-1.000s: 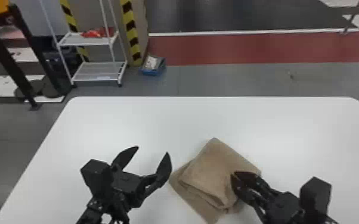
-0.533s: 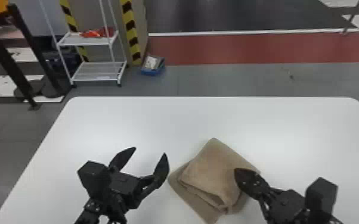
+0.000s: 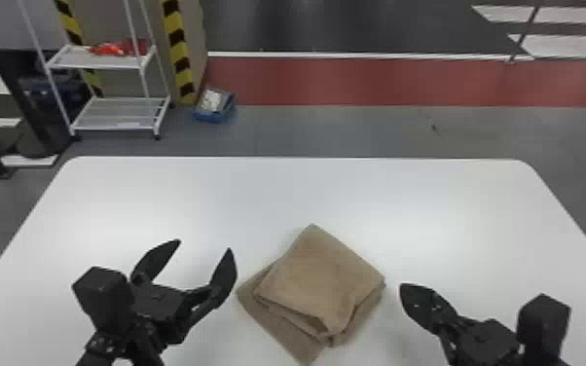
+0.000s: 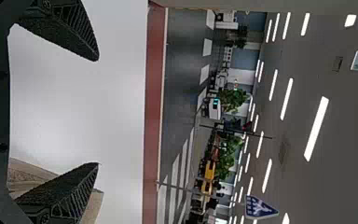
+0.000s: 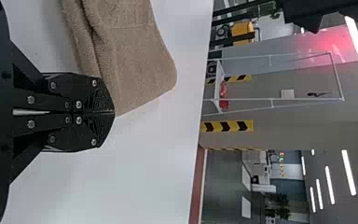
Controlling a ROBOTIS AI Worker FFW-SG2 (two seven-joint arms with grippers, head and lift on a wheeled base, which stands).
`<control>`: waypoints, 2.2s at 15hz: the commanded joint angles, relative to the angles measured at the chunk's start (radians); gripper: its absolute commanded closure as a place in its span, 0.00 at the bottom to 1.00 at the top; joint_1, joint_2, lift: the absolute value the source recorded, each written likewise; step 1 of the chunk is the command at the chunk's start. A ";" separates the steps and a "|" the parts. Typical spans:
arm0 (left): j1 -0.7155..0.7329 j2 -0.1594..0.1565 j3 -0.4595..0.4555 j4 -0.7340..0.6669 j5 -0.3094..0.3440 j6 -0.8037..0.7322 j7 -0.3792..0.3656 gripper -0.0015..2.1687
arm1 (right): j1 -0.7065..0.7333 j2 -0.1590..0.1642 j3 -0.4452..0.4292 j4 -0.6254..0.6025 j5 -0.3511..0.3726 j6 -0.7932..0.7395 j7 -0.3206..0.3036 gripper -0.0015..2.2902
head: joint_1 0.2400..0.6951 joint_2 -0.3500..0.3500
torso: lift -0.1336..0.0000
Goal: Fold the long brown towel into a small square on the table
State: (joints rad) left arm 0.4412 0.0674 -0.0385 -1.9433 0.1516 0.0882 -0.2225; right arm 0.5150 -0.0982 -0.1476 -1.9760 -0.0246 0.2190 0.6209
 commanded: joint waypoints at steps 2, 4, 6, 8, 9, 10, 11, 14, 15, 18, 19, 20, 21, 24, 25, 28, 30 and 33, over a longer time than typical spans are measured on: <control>-0.001 0.000 -0.003 0.001 0.000 0.000 0.000 0.03 | -0.081 0.003 0.019 0.086 0.018 0.050 -0.001 0.94 | 1.00 0.42 | 0.17; 0.001 0.000 -0.003 0.000 0.000 0.000 0.000 0.03 | -0.158 0.006 0.076 0.143 0.051 0.109 -0.006 0.94 | 1.00 0.43 | 0.17; 0.001 0.000 -0.001 -0.002 0.000 0.000 0.000 0.03 | -0.230 0.011 0.126 0.195 0.063 0.145 -0.018 0.93 | 1.00 0.47 | 0.17; 0.001 0.002 0.000 0.000 0.000 0.000 0.000 0.03 | -0.308 0.025 0.165 0.244 0.064 0.167 -0.032 0.93 | 1.00 0.50 | 0.17; 0.001 0.002 0.000 0.001 0.002 0.000 0.000 0.03 | -0.346 0.035 0.180 0.270 0.068 0.173 -0.047 0.93 | 1.00 0.52 | 0.17; -0.001 0.002 -0.001 0.001 0.002 0.000 0.000 0.03 | -0.383 0.037 0.200 0.302 0.069 0.179 -0.056 0.93 | 1.00 0.53 | 0.17; -0.003 0.002 -0.003 0.003 0.002 0.000 0.000 0.03 | -0.428 0.040 0.221 0.344 0.072 0.194 -0.076 0.93 | 1.00 0.56 | 0.17; -0.012 0.002 -0.006 0.003 0.002 0.000 0.000 0.03 | -0.507 0.054 0.246 0.436 0.074 0.185 -0.105 0.93 | 1.00 0.59 | 0.17; -0.010 0.002 -0.004 0.001 0.002 0.000 0.000 0.03 | -0.503 0.055 0.241 0.434 0.077 0.176 -0.112 0.93 | 1.00 0.60 | 0.17; -0.009 0.002 0.006 0.001 0.002 0.000 0.000 0.03 | -0.395 0.055 0.212 0.301 0.075 0.044 -0.196 0.93 | 1.00 0.59 | 0.17; -0.012 0.002 0.005 0.004 0.002 0.003 0.000 0.03 | -0.339 0.054 0.218 0.235 0.075 -0.026 -0.197 0.93 | 1.00 0.58 | 0.17; -0.016 0.002 0.000 0.009 0.002 0.003 0.000 0.03 | -0.288 0.048 0.234 0.180 0.077 -0.060 -0.188 0.93 | 1.00 0.58 | 0.17; -0.018 0.002 -0.003 0.012 0.002 0.003 0.000 0.03 | -0.243 0.043 0.249 0.141 0.083 -0.072 -0.174 0.93 | 1.00 0.58 | 0.17; -0.018 0.002 0.000 0.014 0.002 0.003 0.000 0.03 | -0.159 0.020 0.301 0.094 0.155 -0.088 -0.132 0.93 | 1.00 0.62 | 0.17; -0.016 0.002 0.003 0.014 0.002 0.003 0.000 0.03 | -0.130 0.008 0.312 0.088 0.183 -0.091 -0.132 0.93 | 1.00 0.64 | 0.17; -0.018 0.003 0.002 0.015 0.005 0.003 -0.002 0.03 | -0.107 -0.006 0.323 0.115 0.224 -0.091 -0.132 0.93 | 1.00 0.69 | 0.17; -0.019 0.003 -0.007 0.014 0.003 0.003 -0.002 0.03 | -0.124 -0.006 0.324 0.146 0.227 -0.079 -0.132 0.93 | 1.00 0.70 | 0.17; -0.018 0.006 -0.012 0.010 0.003 0.003 -0.003 0.03 | -0.138 -0.005 0.332 0.149 0.212 -0.066 -0.132 0.93 | 1.00 0.68 | 0.17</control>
State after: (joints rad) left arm 0.4219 0.0711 -0.0495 -1.9306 0.1551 0.0914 -0.2255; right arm 0.3830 -0.1037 0.1783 -1.8282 0.1944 0.1479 0.4893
